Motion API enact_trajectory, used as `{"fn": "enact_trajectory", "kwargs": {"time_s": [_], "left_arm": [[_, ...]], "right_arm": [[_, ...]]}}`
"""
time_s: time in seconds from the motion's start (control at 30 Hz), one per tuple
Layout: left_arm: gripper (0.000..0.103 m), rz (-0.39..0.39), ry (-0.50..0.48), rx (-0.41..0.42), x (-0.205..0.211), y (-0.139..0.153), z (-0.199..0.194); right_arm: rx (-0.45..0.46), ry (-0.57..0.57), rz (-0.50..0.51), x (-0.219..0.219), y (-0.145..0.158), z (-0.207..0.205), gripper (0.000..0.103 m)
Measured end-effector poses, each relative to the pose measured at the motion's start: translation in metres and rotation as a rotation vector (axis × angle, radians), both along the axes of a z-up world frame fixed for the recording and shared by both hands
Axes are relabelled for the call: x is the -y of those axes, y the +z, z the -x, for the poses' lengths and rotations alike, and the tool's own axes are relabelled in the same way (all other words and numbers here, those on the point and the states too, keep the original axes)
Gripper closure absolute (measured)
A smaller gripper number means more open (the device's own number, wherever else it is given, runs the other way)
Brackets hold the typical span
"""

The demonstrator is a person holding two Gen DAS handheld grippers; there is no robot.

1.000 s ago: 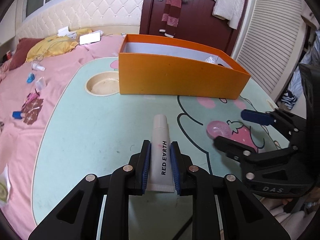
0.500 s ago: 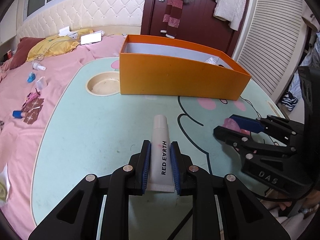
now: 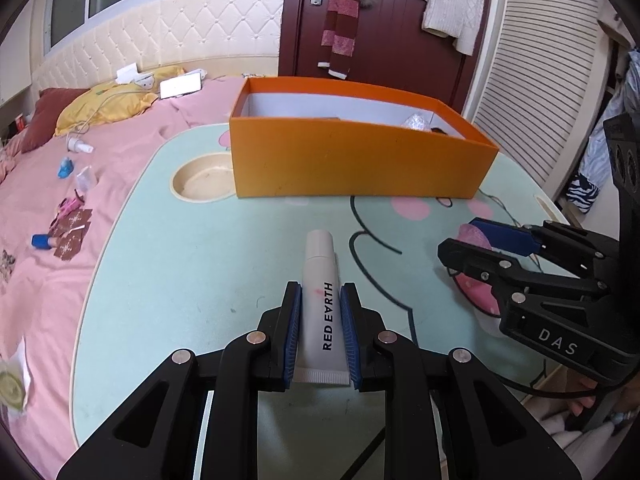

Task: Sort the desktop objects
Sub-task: 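Place the tube into the box with the left tool while the right tool drops the pink heart inside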

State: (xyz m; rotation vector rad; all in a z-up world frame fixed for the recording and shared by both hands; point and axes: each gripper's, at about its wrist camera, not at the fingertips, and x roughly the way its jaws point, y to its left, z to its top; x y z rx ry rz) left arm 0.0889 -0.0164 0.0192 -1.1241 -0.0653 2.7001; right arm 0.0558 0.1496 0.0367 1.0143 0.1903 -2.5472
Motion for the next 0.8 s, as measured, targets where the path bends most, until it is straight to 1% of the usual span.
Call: {"fn": "enact_trajectory", "kwargs": {"time_s": [0.13,0.33,0.6,0.8], "left_arm": [[0.081,-0.019,-0.011,-0.015,0.000,0.010,0.002],[0.081,-0.049,-0.034,-0.036,-0.001,0.024,0.007],[0.081,-0.050,-0.068,-0.046,-0.011,0.040,0.027],[0.081,-0.048,-0.084,-0.079,-0.018,0.060,0.045]], "right_arm": [[-0.003,-0.005,0.010,-0.004,0.003,0.001,0.066],[0.002,-0.018,0.050,-0.011,0.013,0.007,0.066],[0.015,-0.020,0.089,-0.016,0.021,0.017,0.066],[0.011,-0.026,0.124,-0.022,0.034,0.029,0.066]]}}
